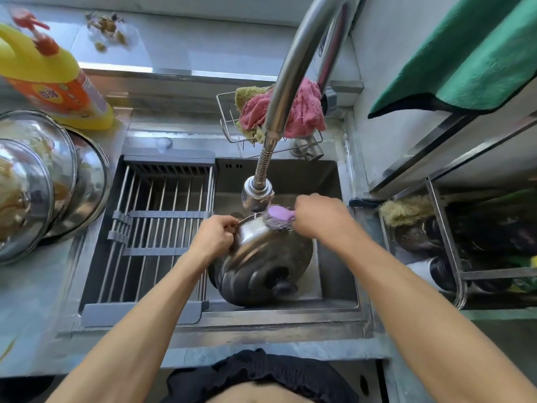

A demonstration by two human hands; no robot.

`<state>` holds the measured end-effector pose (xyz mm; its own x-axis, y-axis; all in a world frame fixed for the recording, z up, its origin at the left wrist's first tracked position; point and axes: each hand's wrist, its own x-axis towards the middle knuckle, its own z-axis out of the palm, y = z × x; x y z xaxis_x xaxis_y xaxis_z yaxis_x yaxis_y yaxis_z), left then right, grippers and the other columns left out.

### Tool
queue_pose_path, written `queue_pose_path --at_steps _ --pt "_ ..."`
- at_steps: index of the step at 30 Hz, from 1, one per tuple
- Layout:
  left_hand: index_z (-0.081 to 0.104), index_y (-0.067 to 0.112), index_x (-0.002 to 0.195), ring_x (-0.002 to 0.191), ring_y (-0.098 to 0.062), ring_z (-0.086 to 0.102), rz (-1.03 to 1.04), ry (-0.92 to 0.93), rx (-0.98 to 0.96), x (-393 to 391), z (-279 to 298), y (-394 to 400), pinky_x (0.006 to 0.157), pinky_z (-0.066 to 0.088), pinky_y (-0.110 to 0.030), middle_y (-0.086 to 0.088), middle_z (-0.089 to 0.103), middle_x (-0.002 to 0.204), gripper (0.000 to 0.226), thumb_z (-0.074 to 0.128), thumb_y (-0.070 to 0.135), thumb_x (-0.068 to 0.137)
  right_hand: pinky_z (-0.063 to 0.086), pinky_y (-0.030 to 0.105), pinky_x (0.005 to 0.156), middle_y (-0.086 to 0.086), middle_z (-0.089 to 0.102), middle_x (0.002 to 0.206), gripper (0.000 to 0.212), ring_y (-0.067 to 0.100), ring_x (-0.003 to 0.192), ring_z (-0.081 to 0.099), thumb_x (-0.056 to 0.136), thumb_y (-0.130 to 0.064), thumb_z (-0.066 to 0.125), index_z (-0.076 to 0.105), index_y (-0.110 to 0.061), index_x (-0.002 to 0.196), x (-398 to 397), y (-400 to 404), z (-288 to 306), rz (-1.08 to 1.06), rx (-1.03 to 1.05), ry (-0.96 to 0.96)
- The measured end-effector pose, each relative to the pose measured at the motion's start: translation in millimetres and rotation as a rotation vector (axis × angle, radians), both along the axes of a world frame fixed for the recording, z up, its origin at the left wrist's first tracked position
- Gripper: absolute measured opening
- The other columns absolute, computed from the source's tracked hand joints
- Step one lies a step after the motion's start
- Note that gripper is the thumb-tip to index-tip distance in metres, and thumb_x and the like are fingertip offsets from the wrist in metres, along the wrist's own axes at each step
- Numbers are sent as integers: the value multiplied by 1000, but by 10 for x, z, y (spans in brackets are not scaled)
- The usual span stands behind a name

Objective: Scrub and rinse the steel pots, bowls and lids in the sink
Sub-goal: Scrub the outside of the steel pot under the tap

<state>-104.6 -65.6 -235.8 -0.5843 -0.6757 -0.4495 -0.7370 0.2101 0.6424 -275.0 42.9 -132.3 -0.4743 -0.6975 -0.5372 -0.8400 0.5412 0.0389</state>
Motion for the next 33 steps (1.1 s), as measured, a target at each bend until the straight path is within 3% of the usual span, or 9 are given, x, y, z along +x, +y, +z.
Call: queue_pose_path --at_steps 2,5,9,12,15,20,26,30,33 --pt "76 13 89 88 -26 68 -58 -80 -6 -10 28 -68 73 55 -31 -7 74 85 35 50 -7 78 48 38 87 12 61 118 36 33 105 62 96 -34 45 55 -10 122 -80 56 -3 -48 41 11" --pt "67 17 74 79 -24 61 -80 -43 -2 -194 72 -55 71 47 -29 -3 68 77 26 51 -3 82 42 35 73 8 63 110 27 32 97 63 89 -24 51 60 -15 113 125 30 -51 32 -21 -54" --pt "79 14 95 89 -23 66 -114 -27 -15 -106 9 -108 76 49 -28 -6 75 91 32 54 -4 86 44 36 75 7 61 103 29 31 92 61 90 -27 51 60 -14 115 -66 80 -61 -68 39 -44" --pt "73 18 83 85 -24 65 -197 -121 -39 -99 28 -164 70 45 -27 -3 70 82 26 56 -2 82 47 39 85 11 63 113 32 34 103 62 97 -31 44 56 -10 118 -111 200 -82 -119 72 9" --pt "63 10 81 77 -28 54 -167 -97 -93 -334 121 -38 71 42 -29 -8 59 81 14 55 1 86 42 35 77 9 64 116 28 32 104 64 94 -24 48 59 -13 118 167 108 -115 -22 -56 -21" --pt "78 16 97 91 -28 66 -272 -178 -94 -115 2 -195 75 48 -29 -7 72 91 34 53 -1 82 47 39 85 11 62 117 34 32 106 61 98 -33 43 56 -10 120 -126 236 -83 -132 68 4" --pt "68 4 94 78 -30 56 -221 -114 -109 -368 54 -43 73 47 -33 -12 66 90 18 53 0 86 37 33 73 8 63 115 28 32 103 63 91 -23 51 59 -15 117 180 147 -116 -41 -55 -66" --pt "78 16 102 94 -29 67 -256 -166 -104 -147 -11 -193 84 55 -35 -11 75 100 33 56 0 83 47 38 84 11 62 115 32 33 104 61 97 -31 42 56 -11 117 -110 324 -88 -161 70 -26" --pt "74 14 98 90 -31 66 -273 -149 -119 -251 18 -149 82 56 -40 -12 74 99 19 58 14 87 45 39 86 12 61 119 31 34 108 61 96 -25 43 55 -10 120 -19 382 -109 -158 47 -13"
